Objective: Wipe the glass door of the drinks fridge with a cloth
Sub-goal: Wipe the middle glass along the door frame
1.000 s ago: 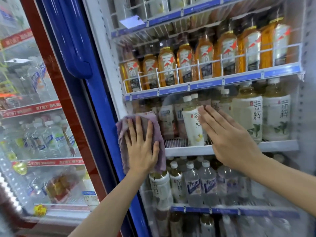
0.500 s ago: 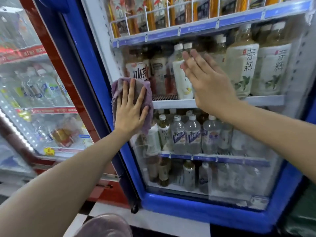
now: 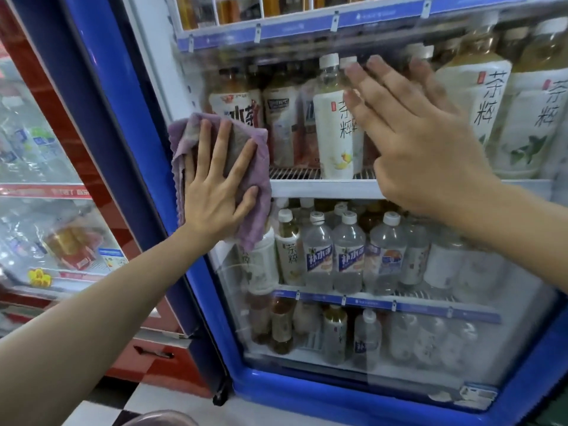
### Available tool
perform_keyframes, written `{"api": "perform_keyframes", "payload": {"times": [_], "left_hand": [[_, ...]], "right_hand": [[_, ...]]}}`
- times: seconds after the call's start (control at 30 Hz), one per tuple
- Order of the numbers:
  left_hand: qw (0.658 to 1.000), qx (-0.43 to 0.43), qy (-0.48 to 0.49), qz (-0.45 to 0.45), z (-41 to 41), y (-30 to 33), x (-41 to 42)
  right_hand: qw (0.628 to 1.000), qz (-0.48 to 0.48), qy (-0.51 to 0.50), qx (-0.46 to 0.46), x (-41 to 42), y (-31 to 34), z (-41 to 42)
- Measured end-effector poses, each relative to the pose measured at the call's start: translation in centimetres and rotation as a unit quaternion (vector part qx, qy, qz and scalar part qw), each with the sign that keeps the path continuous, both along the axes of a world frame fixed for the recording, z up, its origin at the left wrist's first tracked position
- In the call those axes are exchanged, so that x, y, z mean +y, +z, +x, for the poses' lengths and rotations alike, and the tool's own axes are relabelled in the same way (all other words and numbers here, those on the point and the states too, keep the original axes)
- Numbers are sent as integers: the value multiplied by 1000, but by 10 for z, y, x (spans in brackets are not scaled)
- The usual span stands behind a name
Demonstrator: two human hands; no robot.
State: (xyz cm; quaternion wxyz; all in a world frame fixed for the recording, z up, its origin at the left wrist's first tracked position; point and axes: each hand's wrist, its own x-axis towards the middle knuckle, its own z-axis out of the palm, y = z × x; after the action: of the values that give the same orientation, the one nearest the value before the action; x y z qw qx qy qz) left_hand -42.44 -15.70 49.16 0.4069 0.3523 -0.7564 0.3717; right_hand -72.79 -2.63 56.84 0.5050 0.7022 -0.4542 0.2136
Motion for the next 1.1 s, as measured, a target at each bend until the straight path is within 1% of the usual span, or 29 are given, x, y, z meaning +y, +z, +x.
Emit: {"api": "perform_keyframes", "payload": {"times": [0.1, 0.17, 0.2, 0.27, 0.4, 0.43, 0.5, 0.6, 0.73, 0.83, 0.93, 1.03, 1.1], "left_hand": [[997, 22, -29, -68, -32, 39, -8], [992, 59, -33, -106, -51, 64, -10], [990, 80, -32, -109, -57, 66, -9], [991, 106, -23, -82, -62, 44, 0], [997, 71, -11, 11, -68, -44, 27], [997, 70, -11, 26, -69, -59, 30], [996, 77, -15, 37, -71, -67, 31], [994, 98, -13, 51, -70, -46, 31], [978, 202, 2, 43, -90, 13, 30], [975, 221, 4, 26, -103, 24, 31], [977, 212, -7, 12, -113, -23, 34], [985, 171, -17, 18, -125, -84, 37], [986, 166, -16, 16, -127, -100, 38]], "right_hand": [[1000, -23, 8, 0, -1, 0, -3], [1000, -29, 0, -2, 1, 0, 2], [1000, -30, -2, -6, 1, -1, 5], [999, -24, -1, -22, 2, -4, 9], [999, -12, -10, -33, 7, -3, 12], [999, -5, -15, -33, 9, -3, 12], [999, 4, -21, -33, 11, -3, 13], [999, 20, -21, -26, 14, 1, 13], [999, 32, -28, -3, 15, 5, 10], [999, 37, -23, -2, 15, 6, 8], [999, 25, -22, 9, 10, 3, 5], [1000, 10, -20, 10, 5, 1, 3], [1000, 10, -12, -1, 5, 1, 4]]}}
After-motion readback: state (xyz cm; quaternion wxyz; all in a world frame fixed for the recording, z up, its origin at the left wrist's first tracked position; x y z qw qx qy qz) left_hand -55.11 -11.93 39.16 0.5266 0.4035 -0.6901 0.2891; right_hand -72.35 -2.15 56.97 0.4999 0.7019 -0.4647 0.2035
